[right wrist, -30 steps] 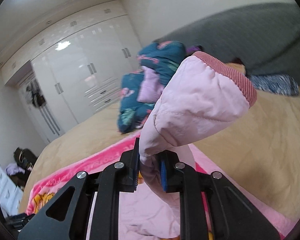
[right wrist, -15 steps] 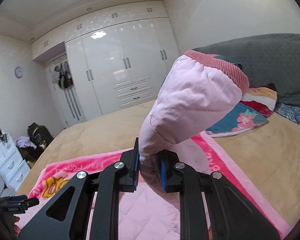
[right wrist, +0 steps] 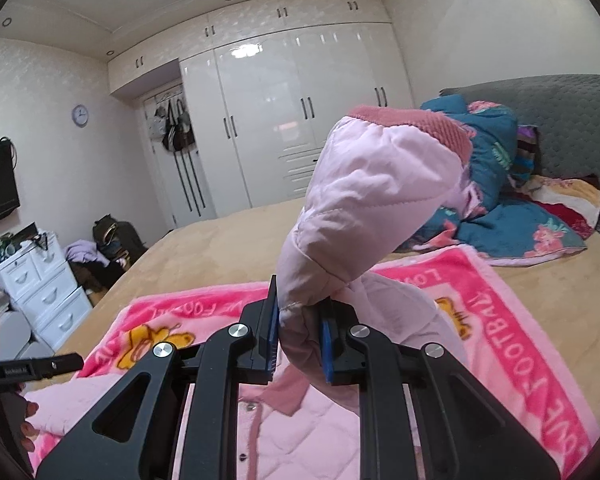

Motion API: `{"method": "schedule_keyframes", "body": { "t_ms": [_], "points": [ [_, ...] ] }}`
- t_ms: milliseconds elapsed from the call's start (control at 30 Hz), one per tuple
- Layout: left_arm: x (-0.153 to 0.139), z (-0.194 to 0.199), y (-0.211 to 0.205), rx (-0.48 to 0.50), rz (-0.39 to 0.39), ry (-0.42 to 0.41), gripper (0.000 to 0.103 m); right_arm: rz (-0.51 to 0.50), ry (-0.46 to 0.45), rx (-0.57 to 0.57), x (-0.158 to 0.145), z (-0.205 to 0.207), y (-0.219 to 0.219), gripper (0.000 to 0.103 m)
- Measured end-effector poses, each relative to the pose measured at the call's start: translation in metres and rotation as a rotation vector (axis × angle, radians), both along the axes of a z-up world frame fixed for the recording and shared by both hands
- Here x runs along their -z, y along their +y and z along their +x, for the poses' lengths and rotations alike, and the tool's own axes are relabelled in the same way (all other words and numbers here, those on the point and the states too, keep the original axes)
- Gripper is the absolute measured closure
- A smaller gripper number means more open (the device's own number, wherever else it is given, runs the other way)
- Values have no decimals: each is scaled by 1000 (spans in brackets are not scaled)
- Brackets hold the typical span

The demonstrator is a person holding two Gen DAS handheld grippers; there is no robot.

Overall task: Fold large clothes
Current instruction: 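Carry the sleeve across the jacket front and open the right tool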

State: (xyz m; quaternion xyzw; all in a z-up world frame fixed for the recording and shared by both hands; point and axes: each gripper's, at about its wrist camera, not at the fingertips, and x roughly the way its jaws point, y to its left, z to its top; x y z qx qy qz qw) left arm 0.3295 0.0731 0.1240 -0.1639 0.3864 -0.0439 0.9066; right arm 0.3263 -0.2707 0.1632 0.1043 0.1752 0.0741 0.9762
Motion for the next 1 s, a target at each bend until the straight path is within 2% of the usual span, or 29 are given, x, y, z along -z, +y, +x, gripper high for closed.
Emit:
{"method": "schedule_keyframes", "body": {
  "t_ms": [167, 300, 533, 767, 1000],
  "points": [
    [4, -7, 12, -5, -27, -8, 9, -18, 28, -53, 19, 6, 35, 87],
    [4, -14, 12, -16, 29, -41, 9, -39, 55, -88, 39, 9, 65, 87],
    [16, -15, 15, 16, -12, -28, 9, -85, 143, -146, 86, 16, 111, 87],
    [37, -15, 20, 38, -87, 2, 9, -159, 229, -208, 134, 17, 147, 87],
    [54, -15, 29, 16, -160, 36, 9, -231, 277, -301, 163, 4, 175, 79]
  ]
}}
